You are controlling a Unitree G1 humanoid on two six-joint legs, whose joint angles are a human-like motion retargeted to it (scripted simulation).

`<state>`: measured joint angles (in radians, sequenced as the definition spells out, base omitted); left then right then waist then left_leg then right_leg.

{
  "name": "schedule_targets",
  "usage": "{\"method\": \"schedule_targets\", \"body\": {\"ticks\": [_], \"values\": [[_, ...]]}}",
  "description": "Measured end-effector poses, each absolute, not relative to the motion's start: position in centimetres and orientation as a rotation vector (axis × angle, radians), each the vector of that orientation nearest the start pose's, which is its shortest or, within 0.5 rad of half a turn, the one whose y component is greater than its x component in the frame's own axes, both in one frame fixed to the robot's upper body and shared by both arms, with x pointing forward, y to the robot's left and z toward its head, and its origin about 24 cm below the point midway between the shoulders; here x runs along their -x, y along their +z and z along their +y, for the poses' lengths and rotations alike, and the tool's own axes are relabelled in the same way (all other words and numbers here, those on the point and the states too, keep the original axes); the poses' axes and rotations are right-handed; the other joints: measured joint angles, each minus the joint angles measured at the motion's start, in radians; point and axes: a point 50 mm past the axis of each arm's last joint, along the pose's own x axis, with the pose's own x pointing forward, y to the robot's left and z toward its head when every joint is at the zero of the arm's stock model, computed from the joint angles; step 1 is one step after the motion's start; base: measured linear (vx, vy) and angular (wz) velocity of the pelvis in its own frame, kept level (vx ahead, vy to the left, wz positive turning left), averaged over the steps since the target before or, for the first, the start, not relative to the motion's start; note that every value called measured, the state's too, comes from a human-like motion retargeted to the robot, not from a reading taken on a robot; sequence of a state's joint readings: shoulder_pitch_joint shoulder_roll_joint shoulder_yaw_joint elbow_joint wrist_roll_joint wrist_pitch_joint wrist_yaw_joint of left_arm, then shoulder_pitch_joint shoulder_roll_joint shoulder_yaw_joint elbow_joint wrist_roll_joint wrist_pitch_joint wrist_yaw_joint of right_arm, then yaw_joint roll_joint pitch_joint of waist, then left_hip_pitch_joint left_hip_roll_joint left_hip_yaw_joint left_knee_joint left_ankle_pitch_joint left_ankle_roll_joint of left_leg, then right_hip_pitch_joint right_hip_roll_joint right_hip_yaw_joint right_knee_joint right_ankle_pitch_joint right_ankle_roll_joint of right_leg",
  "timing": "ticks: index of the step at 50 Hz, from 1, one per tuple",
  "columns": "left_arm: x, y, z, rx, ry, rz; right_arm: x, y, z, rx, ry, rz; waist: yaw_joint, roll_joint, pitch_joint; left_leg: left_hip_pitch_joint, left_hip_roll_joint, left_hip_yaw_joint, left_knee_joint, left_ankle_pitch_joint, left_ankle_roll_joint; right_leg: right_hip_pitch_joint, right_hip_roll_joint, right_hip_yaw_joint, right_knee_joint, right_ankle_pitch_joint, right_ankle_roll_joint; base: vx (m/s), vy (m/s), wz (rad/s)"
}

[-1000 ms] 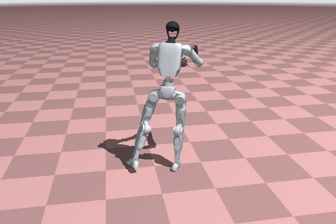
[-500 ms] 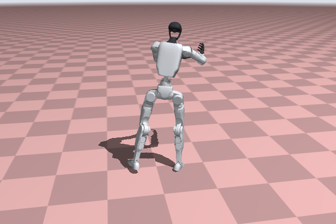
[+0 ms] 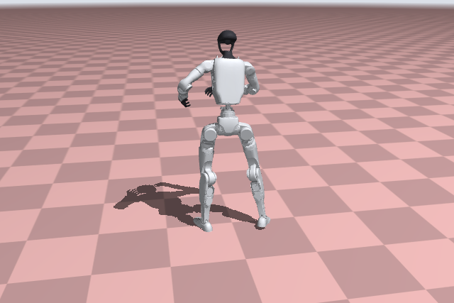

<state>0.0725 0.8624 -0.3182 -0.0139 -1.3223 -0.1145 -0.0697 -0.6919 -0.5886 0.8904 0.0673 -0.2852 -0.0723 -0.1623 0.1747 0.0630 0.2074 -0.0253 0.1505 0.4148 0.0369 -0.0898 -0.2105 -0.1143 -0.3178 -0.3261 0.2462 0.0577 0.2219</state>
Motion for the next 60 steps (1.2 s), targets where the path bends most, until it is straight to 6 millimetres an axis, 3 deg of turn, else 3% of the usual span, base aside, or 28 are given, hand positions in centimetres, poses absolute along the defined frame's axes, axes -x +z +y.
{"method": "schedule_targets", "body": {"ticks": [2, 3, 4, 7, 8, 10, 13, 15, 17, 18, 20, 21, 22, 26, 31, 32, 33, 34, 37, 40, 42, 45, 50, 55, 56, 57, 58, 60], "values": [[-23.0, 7.5, 26.3, 0.443, -0.138, 0.145, -28.4, 15.5, -3.9, 0.796, 0.627, -0.727, 0.033, 0.011, -0.005, -0.003, -0.004, -0.018, -0.004, 0.003, -0.008, 0.006, -0.005, -0.008, 0.006, 0.017, 0.001, 0.00, 0.18, 0.54], [-23.1, 8.6, 27.0, 0.421, -0.140, 0.118, -28.3, 16.5, -3.5, 0.777, 0.630, -0.764, 0.050, 0.017, -0.009, -0.005, -0.005, -0.026, -0.008, 0.006, -0.012, 0.007, -0.006, -0.011, 0.009, 0.026, 0.001, 0.00, 0.16, 0.53], [-23.2, 9.7, 27.6, 0.409, -0.143, 0.095, -28.1, 17.3, -3.0, 0.630, 0.666, -0.737, 0.064, 0.022, -0.013, -0.006, -0.005, -0.034, -0.012, 0.008, -0.018, 0.009, -0.006, -0.015, 0.012, 0.035, 0.001, 0.00, 0.14, 0.53], [-23.5, 12.4, 28.7, 0.351, -0.155, 0.036, -27.7, 19.1, -2.1, -0.102, 0.780, -0.490, 0.101, 0.029, -0.034, -0.012, -0.018, -0.057, -0.033, 0.018, -0.006, 0.006, -0.016, -0.025, 0.020, 0.074, 0.012, 0.01, 0.11, 0.46], [-23.5, 13.1, 29.0, 0.328, -0.161, 0.026, -27.7, 19.4, -1.8, -0.160, 0.785, -0.471, 0.112, 0.028, -0.043, -0.014, -0.023, -0.063, -0.041, 0.022, 0.002, 0.003, -0.020, -0.026, 0.021, 0.084, 0.018, 0.02, 0.07, 0.35], [-23.6, 14.1, 29.6, 0.342, -0.131, 0.026, -27.8, 19.5, -1.1, -0.506, 0.700, -0.308, 0.129, 0.028, -0.058, -0.017, -0.024, -0.072, -0.052, 0.028, -0.004, 0.006, -0.020, -0.033, 0.014, 0.088, 0.029, 0.02, 0.03, 0.28], [-23.7, 15.2, 30.0, 0.305, -0.156, 0.033, -28.0, 20.2, -0.5, -0.606, 0.687, -0.325, 0.152, 0.023, -0.080, -0.026, -0.016, -0.076, -0.062, 0.036, -0.018, 0.012, -0.010, -0.049, -0.016, 0.075, 0.040, 0.00, -0.02, 0.07], [-23.9, 15.6, 30.2, 0.249, -0.172, 0.048, -28.2, 20.6, 0.1, -0.343, 0.634, -0.453, 0.163, 0.014, -0.091, -0.032, -0.016, -0.076, -0.067, 0.040, -0.025, 0.013, -0.009, -0.061, -0.036, 0.053, 0.040, -0.01, -0.08, 0.01], [-24.3, 15.3, 30.2, 0.212, -0.184, 0.068, -28.7, 19.2, 0.3, -0.662, 0.640, -0.263, 0.163, 0.003, -0.089, -0.034, -0.026, -0.078, -0.066, 0.040, -0.029, 0.026, -0.019, -0.080, -0.058, 0.026, 0.040, 0.00, -0.08, 0.08], [-24.5, 15.1, 30.2, 0.187, -0.188, 0.077, -28.9, 18.7, 0.4, -0.673, 0.625, -0.242, 0.162, -0.004, -0.087, -0.034, -0.033, -0.077, -0.064, 0.038, -0.028, 0.033, -0.027, -0.089, -0.069, 0.011, 0.039, -0.01, -0.10, 0.03], [-25.0, 14.4, 30.0, 0.129, -0.187, 0.091, -29.4, 18.1, 0.7, -0.488, 0.576, -0.292, 0.160, -0.014, -0.079, -0.038, -0.037, -0.074, -0.061, 0.038, -0.026, 0.038, -0.032, -0.106, -0.088, -0.018, 0.027, -0.03, -0.14, -0.07], [-25.3, 13.7, 29.8, 0.121, -0.178, 0.099, -29.5, 17.1, 0.6, -0.611, 0.559, -0.213, 0.156, -0.017, -0.073, -0.040, -0.036, -0.072, -0.058, 0.038, -0.024, 0.041, -0.030, -0.113, -0.098, -0.029, 0.020, -0.05, -0.19, -0.14], [-25.5, 13.0, 29.6, 0.114, -0.168, 0.107, -29.7, 16.2, 0.5, -0.696, 0.537, -0.153, 0.151, -0.020, -0.067, -0.041, -0.035, -0.069, -0.057, 0.038, -0.021, 0.042, -0.028, -0.120, -0.107, -0.040, 0.012, -0.05, -0.21, -0.17], [-26.1, 9.1, 28.2, 0.148, -0.097, 0.157, -30.1, 12.6, 0.1, -0.694, 0.437, -0.024, 0.109, -0.026, -0.037, -0.044, -0.018, -0.054, -0.057, 0.043, 0.000, 0.032, -0.011, -0.125, -0.116, -0.073, -0.007, -0.06, -0.25, -0.25], [-25.9, 3.6, 24.3, 0.290, -0.060, 0.261, -29.8, 8.2, -1.6, -0.647, 0.343, 0.105, 0.007, -0.029, -0.003, -0.023, 0.026, -0.026, -0.078, 0.063, 0.026, 0.004, 0.031, -0.100, -0.083, -0.094, 0.006, -0.04, -0.31, -0.36], [-25.9, 2.8, 23.1, 0.312, -0.075, 0.284, -29.7, 7.8, -2.0, -0.507, 0.367, 0.078, -0.016, -0.030, 0.001, -0.017, 0.037, -0.018, -0.082, 0.067, 0.029, -0.002, 0.041, -0.092, -0.074, -0.097, 0.012, -0.02, -0.32, -0.47], [-25.9, 2.0, 21.8, 0.319, -0.106, 0.306, -29.4, 7.8, -2.2, -0.119, 0.450, -0.041, -0.038, -0.032, 0.005, -0.010, 0.047, -0.010, -0.084, 0.071, 0.032, -0.008, 0.050, -0.083, -0.064, -0.101, 0.019, -0.01, -0.31, -0.49], [-26.0, 1.4, 20.6, 0.338, -0.127, 0.320, -29.5, 7.4, -3.1, 0.000, 0.425, -0.072, -0.061, -0.036, 0.008, -0.003, 0.057, -0.002, -0.085, 0.076, 0.033, -0.011, 0.060, -0.076, -0.058, -0.104, 0.026, 0.00, -0.31, -0.48], [-26.6, 0.8, 16.5, 0.380, -0.218, 0.342, -29.9, 6.8, -6.2, 0.083, 0.352, -0.076, -0.128, -0.054, 0.009, 0.014, 0.095, 0.024, -0.077, 0.092, 0.033, -0.014, 0.098, -0.054, -0.052, -0.105, 0.040, 0.01, -0.33, -0.56], [-27.7, 1.5, 11.7, 0.393, -0.378, 0.330, -30.7, 7.3, -9.3, 0.475, 0.503, -0.132, -0.178, -0.067, 0.006, 0.026, 0.137, 0.051, -0.055, 0.111, 0.035, -0.018, 0.142, -0.030, -0.054, -0.104, 0.040, 0.03, -0.33, -0.65], [-28.8, 3.1, 8.8, 0.439, -0.426, 0.290, -31.8, 9.1, -12.3, 0.079, 0.243, -0.100, -0.210, -0.079, 0.007, 0.037, 0.157, 0.063, -0.038, 0.124, 0.034, -0.010, 0.162, -0.018, -0.058, -0.103, 0.040, 0.06, -0.27, -0.54], [-29.9, 6.3, 4.4, 0.492, -0.558, 0.220, -33.2, 11.8, -16.6, -0.369, 0.138, -0.086, -0.247, -0.101, 0.004, 0.055, 0.171, 0.078, -0.010, 0.143, 0.046, 0.003, 0.176, 0.003, -0.057, -0.101, 0.040, 0.07, -0.20, -0.51], [-30.6, 13.5, -1.7, 0.573, -0.760, 0.059, -34.5, 20.2, -21.3, -0.348, 0.071, -0.347, -0.272, -0.119, -0.008, 0.080, 0.179, 0.096, 0.025, 0.180, 0.066, 0.011, 0.186, 0.044, -0.051, -0.089, 0.040, 0.07, -0.13, -0.55], [-29.8, 20.4, -5.3, 0.620, -0.946, -0.098, -34.1, 28.7, -23.7, -0.352, 0.063, -0.603, -0.275, -0.117, -0.033, 0.091, 0.188, 0.087, 0.042, 0.217, 0.069, 0.014, 0.203, 0.075, -0.064, -0.062, 0.040, 0.04, -0.08, -0.49], [-29.5, 21.4, -5.8, 0.609, -0.973, -0.118, -34.3, 30.1, -24.4, -0.015, -0.054, -0.614, -0.271, -0.116, -0.038, 0.093, 0.188, 0.084, 0.043, 0.221, 0.067, 0.012, 0.204, 0.081, -0.065, -0.059, 0.040, 0.03, -0.04, -0.41], [-29.3, 22.5, -6.2, 0.602, -1.003, -0.145, -34.2, 31.5, -24.8, 0.121, -0.102, -0.638, -0.271, -0.113, -0.042, 0.094, 0.190, 0.080, 0.043, 0.226, 0.065, 0.011, 0.207, 0.085, -0.067, -0.055, 0.040, 0.02, -0.03, -0.32], [-29.2, 23.7, -6.4, 0.602, -1.039, -0.183, -33.8, 32.9, -23.9, -0.134, 0.050, -0.686, -0.278, -0.107, -0.045, 0.093, 0.192, 0.073, 0.044, 0.231, 0.061, 0.012, 0.211, 0.085, -0.072, -0.050, 0.040, 0.01, -0.03, -0.23], [-28.9, 25.2, -6.9, 0.618, -1.066, -0.218, -33.4, 34.6, -24.1, -0.323, 0.097, -0.747, -0.281, -0.103, -0.055, 0.093, 0.197, 0.064, 0.042, 0.237, 0.051, 0.012, 0.218, 0.088, -0.082, -0.041, 0.040, 0.00, -0.01, -0.09]]}}
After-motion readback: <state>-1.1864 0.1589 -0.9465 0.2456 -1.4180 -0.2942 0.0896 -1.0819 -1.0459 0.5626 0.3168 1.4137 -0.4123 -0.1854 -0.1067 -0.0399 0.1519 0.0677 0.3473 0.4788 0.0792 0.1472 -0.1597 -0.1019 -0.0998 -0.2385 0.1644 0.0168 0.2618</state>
